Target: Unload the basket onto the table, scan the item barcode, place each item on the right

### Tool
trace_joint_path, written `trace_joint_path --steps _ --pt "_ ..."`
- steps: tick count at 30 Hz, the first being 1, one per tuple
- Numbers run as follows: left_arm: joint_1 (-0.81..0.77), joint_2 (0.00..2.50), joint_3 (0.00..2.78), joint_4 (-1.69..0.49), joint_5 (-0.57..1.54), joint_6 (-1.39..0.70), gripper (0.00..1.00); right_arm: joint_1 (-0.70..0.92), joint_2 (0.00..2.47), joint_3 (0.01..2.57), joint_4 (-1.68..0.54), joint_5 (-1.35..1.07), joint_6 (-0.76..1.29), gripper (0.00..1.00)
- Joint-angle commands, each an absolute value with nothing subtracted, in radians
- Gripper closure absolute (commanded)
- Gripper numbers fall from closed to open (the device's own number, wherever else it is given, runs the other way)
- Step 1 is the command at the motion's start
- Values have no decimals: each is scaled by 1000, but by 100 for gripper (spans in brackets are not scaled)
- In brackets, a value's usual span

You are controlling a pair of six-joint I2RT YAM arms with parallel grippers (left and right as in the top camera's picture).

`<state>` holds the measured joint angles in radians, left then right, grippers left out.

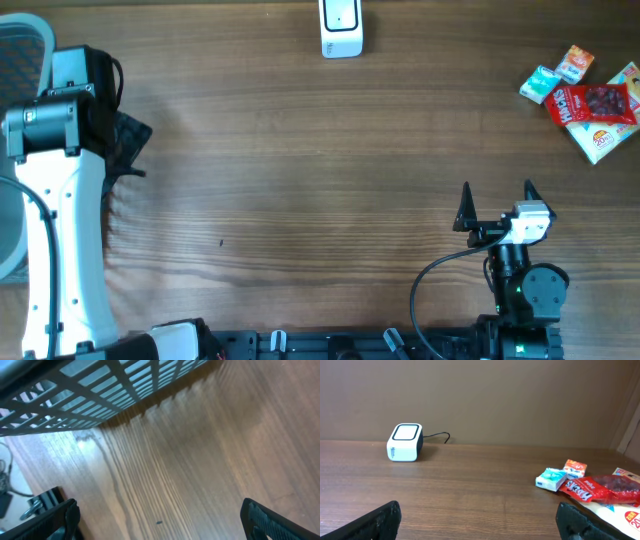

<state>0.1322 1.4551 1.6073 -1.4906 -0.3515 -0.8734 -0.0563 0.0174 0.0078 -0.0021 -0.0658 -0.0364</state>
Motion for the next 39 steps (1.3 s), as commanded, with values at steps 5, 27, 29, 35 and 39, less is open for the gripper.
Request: trace_joint_path --steps 5,27,29,35,39 --pt "135 1254 1526 -1391 -275 -860 0 -52 4 5 0 -59 -51 0" --pt "142 216 544 -753 157 -453 0 -52 4 5 0 -60 -51 0" --pt "142 199 533 -753 172 -392 0 -52 4 5 0 -60 -51 0" --pt "142 139 489 -739 236 -230 0 -52 4 5 0 -60 -51 0" --pt "142 77 411 -617 289 -211 0 -52 4 5 0 -60 -51 0"
